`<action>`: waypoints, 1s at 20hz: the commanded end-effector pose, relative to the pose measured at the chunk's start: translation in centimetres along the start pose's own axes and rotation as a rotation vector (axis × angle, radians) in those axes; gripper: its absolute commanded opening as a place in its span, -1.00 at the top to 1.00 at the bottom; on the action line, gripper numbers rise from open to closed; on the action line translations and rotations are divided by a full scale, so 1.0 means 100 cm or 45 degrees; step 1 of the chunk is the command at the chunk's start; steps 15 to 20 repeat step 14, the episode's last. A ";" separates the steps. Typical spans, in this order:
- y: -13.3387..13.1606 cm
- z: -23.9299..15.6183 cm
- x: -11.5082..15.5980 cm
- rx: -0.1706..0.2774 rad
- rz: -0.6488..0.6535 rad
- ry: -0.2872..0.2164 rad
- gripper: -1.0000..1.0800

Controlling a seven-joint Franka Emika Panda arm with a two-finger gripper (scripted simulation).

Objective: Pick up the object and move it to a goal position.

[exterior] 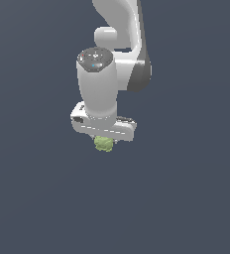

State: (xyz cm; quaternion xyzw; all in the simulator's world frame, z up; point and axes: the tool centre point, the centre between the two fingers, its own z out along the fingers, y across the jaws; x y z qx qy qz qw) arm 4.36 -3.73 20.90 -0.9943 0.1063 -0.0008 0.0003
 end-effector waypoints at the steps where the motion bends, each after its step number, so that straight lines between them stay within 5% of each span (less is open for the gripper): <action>1: 0.008 -0.020 0.005 0.000 -0.001 -0.002 1.00; 20: 0.023 -0.061 0.020 -0.001 -0.001 -0.002 1.00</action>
